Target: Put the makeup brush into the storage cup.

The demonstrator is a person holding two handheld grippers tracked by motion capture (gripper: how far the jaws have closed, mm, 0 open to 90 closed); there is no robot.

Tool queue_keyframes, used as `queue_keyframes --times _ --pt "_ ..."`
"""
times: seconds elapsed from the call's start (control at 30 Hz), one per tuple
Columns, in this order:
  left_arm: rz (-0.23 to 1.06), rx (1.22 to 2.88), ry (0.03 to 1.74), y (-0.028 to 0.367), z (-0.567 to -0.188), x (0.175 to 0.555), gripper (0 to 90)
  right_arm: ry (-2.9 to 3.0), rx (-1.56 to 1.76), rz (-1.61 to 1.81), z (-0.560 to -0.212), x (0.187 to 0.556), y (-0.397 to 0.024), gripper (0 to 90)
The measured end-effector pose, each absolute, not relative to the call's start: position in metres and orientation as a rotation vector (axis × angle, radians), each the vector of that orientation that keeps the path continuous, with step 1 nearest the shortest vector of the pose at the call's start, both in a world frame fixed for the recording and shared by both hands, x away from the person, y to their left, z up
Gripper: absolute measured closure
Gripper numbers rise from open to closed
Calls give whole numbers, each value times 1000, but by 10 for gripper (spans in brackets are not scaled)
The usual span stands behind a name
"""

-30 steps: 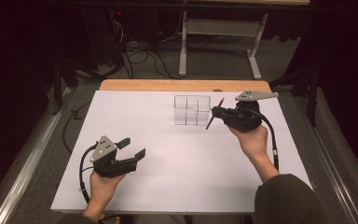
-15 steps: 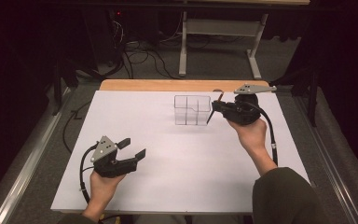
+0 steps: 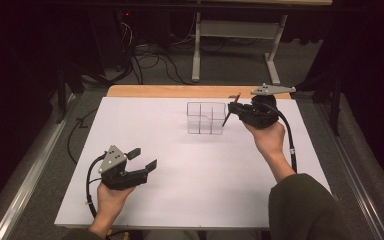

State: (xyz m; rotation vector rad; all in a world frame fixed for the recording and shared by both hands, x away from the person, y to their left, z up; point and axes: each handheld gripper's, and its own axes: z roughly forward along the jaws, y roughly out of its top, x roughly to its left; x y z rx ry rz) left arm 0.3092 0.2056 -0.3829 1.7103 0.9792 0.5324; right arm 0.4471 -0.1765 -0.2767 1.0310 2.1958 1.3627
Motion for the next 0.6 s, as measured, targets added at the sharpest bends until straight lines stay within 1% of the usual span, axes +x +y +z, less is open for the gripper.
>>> queue_keyframes --times 0.6 --pt "536 1706 962 206 -382 309 284 2167 1072 1342 -277 465 -172 844"
